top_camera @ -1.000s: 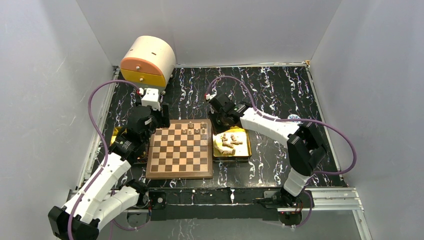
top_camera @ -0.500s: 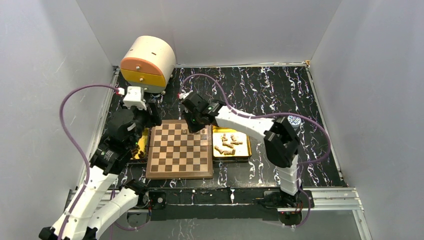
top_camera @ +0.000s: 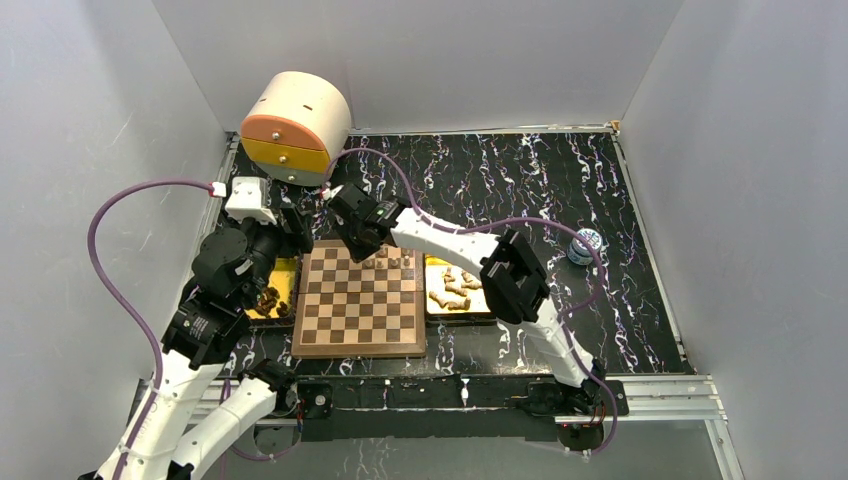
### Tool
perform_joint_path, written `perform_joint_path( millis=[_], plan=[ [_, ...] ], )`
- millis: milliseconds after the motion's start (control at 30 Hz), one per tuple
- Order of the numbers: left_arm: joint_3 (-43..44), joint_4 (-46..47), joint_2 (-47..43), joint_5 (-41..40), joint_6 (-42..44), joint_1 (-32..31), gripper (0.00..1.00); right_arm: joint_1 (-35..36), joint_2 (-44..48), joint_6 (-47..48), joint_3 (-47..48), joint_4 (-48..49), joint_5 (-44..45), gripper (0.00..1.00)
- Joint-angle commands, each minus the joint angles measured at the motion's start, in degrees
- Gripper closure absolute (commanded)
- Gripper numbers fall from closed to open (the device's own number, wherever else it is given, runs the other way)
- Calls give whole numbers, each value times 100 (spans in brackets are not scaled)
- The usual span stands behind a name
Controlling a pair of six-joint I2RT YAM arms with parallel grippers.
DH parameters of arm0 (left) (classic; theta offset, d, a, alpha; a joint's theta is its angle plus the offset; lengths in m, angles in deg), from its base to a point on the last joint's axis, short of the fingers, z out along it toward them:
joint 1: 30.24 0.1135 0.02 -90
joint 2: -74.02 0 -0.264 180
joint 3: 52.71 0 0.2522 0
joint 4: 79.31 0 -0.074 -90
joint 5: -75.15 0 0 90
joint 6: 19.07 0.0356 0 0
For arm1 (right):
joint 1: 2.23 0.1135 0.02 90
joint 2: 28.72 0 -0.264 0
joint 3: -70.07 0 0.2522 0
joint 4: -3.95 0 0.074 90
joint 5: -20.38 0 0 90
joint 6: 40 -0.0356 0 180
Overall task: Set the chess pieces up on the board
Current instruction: Place the chess piece on the chessboard.
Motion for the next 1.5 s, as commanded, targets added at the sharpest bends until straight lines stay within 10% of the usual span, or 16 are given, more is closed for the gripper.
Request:
perform_joint_path(
  millis=[0,1467],
  plan=[
    [100,8,-107,-130,-32,15,35,30,-269,187,616,-216,80,78],
    [-61,126,-125,-136,16,15,35,25,-875,286,1241,-274,-105,67]
  ],
)
